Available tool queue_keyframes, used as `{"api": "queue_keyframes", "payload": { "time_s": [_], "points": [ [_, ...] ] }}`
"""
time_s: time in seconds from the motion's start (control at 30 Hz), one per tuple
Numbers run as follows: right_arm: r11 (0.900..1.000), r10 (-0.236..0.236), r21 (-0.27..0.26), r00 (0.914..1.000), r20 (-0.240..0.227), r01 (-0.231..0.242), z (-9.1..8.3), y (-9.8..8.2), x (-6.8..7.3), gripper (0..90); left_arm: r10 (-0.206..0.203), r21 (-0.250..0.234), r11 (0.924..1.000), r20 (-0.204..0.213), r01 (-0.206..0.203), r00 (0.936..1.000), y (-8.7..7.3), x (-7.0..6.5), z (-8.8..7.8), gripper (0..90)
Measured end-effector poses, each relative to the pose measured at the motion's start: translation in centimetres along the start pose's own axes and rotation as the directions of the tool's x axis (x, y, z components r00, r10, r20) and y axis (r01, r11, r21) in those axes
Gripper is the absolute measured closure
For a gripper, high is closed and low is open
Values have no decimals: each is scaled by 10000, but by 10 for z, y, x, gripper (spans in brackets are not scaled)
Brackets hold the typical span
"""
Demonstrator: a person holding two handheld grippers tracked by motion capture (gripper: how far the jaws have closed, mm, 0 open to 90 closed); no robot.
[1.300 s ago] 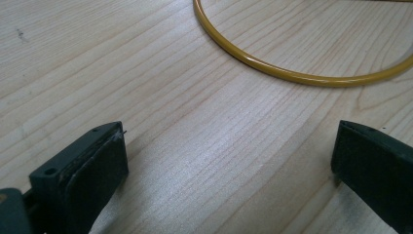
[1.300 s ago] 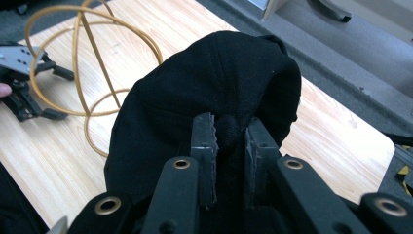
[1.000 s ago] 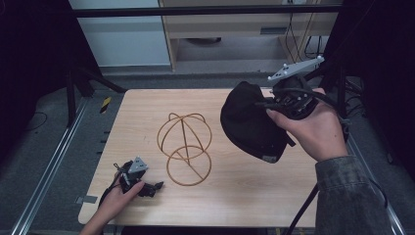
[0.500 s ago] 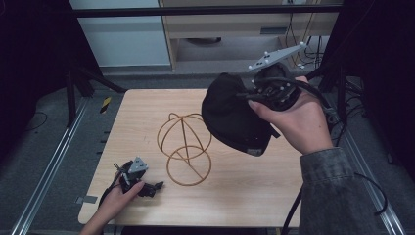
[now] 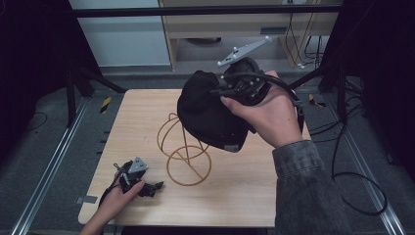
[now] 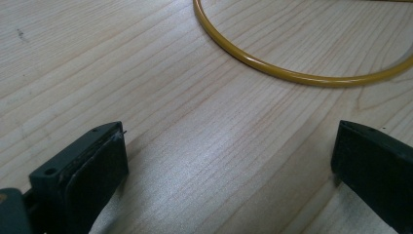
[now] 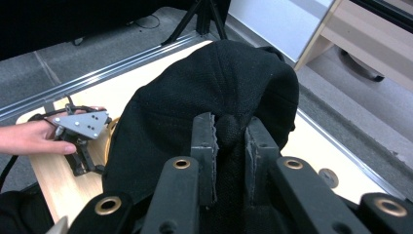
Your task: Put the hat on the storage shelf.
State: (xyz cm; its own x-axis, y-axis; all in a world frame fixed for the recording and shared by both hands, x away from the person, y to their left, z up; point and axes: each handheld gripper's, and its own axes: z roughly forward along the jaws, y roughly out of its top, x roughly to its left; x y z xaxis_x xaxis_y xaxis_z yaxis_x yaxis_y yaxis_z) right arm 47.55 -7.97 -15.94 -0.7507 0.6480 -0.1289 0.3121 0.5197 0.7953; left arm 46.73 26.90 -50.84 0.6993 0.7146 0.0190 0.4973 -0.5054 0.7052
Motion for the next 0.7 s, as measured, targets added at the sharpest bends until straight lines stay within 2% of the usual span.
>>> {"api": "queue_keyframes", "payload": {
  "time_s": [0.33,0.7],
  "points": [
    [9996,-249,124,9994,-243,252,18,14,11,781,-4,-6,10000,-5,4,10000,0,0,0,0],
    [9991,-368,200,9984,-419,376,35,20,18,781,-6,-7,10000,-8,6,10000,0,0,0,0]
  ]
}}
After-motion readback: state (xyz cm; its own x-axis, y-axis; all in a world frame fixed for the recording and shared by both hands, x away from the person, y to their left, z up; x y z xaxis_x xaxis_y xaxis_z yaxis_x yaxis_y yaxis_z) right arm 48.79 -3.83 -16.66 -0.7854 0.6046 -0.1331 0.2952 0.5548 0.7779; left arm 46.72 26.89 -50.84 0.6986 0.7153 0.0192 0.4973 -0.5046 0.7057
